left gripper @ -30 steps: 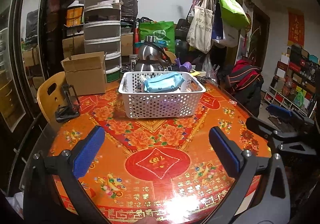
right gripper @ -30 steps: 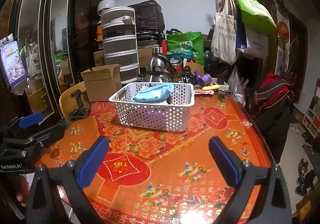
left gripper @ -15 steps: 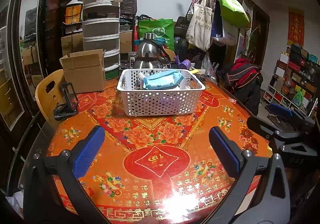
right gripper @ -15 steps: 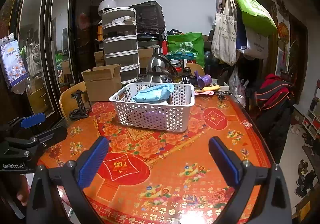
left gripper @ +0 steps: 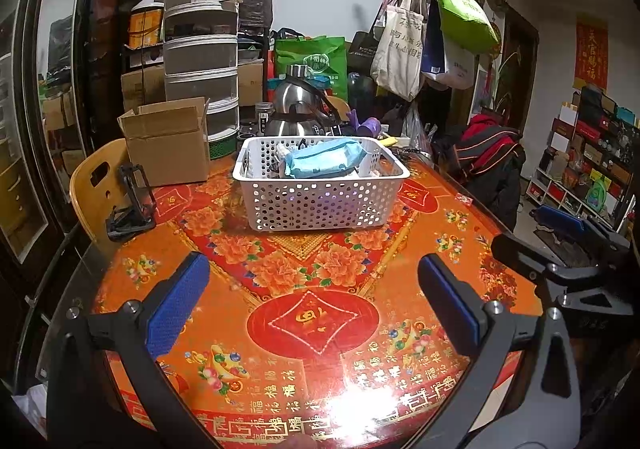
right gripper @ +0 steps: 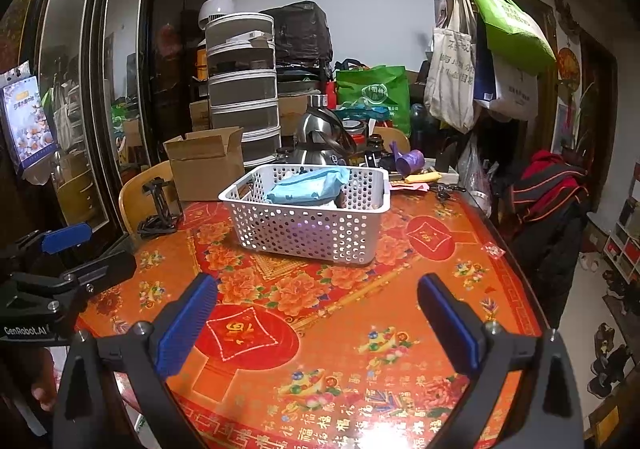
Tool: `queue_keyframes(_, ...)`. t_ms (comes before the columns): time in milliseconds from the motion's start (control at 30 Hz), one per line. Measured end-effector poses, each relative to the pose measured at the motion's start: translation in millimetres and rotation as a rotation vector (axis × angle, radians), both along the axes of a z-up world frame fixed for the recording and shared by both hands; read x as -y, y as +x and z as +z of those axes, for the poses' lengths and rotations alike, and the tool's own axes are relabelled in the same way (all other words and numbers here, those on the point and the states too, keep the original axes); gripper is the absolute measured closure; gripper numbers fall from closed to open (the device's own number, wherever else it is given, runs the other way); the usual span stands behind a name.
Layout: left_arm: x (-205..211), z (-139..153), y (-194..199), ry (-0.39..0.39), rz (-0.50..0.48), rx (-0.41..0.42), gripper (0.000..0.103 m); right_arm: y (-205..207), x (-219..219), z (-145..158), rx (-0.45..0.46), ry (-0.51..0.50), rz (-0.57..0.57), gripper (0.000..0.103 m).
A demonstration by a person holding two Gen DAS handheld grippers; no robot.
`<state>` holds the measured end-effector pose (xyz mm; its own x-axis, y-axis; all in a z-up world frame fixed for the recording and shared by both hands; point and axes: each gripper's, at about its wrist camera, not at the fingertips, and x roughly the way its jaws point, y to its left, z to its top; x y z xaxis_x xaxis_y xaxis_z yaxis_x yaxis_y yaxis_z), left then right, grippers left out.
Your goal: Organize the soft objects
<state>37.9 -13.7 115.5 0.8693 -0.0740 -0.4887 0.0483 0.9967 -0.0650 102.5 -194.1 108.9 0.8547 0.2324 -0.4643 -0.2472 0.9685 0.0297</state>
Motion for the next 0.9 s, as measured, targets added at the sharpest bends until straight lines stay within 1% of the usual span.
queue_keyframes(900, 0.4, -2.2, 0.7, 0.005, -0.002, -0.005, 0.000, 1.0, 0.5, 1.5, -0.004, -0.002, 0.006, 0.003)
